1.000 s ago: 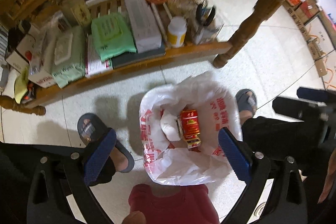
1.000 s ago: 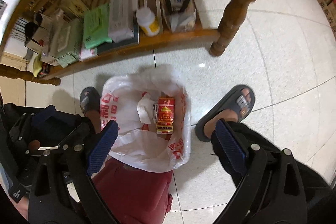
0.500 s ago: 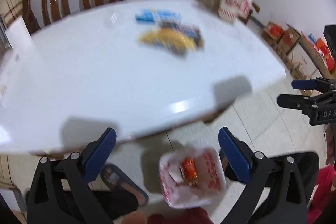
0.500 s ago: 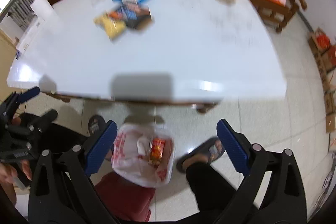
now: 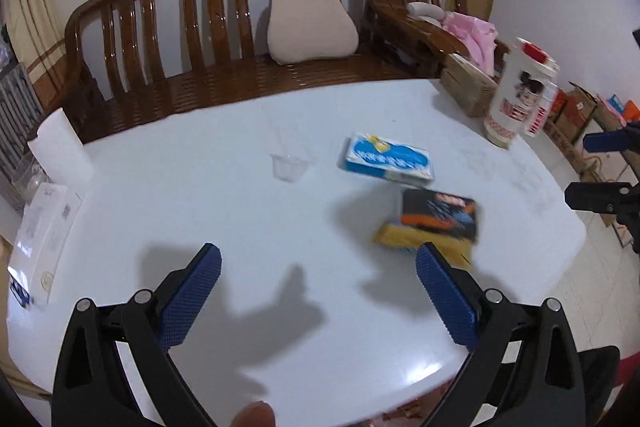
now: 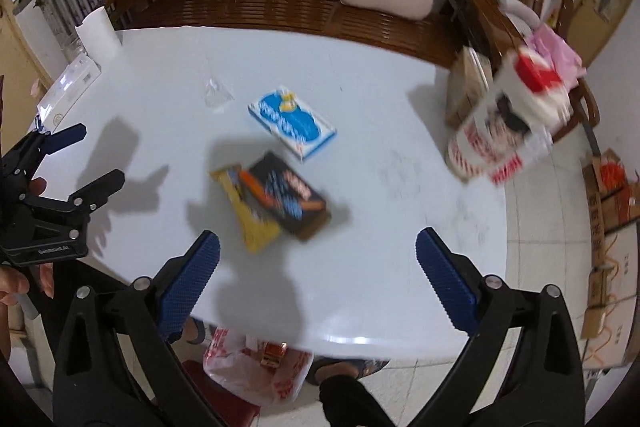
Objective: Collect trash
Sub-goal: 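Raise both tools back over the table toward the cup and medicine box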
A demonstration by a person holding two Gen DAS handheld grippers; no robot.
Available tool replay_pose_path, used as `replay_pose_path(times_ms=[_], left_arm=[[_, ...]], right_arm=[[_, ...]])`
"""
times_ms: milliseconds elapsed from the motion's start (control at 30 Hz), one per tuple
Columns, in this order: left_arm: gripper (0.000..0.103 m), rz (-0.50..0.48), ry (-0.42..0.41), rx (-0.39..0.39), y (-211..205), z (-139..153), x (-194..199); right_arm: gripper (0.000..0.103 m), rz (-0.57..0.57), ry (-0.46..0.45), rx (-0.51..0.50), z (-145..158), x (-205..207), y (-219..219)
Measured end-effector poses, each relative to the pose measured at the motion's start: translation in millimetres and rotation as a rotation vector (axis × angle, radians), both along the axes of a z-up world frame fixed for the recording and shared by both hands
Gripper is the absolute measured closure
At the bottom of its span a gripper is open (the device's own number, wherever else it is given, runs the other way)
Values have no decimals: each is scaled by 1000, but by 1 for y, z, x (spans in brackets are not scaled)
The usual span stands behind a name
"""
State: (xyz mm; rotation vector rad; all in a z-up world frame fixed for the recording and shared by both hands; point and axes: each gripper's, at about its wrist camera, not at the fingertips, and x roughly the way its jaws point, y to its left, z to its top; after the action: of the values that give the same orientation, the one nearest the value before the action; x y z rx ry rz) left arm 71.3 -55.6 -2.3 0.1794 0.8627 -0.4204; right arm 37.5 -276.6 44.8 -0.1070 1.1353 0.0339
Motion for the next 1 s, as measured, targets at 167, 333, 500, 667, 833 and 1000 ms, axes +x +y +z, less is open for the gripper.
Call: replay_pose_path(times_ms=[167, 333, 500, 667, 833, 1000], left_arm=[[8, 23, 5, 0, 0, -3, 28], [8, 31, 24, -11, -5, -10, 57], [8, 22, 34, -11, -11, -20, 80], [8, -45, 46, 8, -16, -31, 104], [8, -129, 62, 39, -16, -47, 122], [8, -207, 70, 85, -22, -64, 132]], right_arm=[[7, 26, 18, -14, 0, 34, 11], [7, 63, 29, -27, -2, 66, 18], [7, 129, 56, -25, -8, 95, 22], [7, 222, 102, -42, -22, 118, 28], [7, 340, 147, -69, -40, 136, 36], [7, 434, 169, -99, -54, 147, 40]])
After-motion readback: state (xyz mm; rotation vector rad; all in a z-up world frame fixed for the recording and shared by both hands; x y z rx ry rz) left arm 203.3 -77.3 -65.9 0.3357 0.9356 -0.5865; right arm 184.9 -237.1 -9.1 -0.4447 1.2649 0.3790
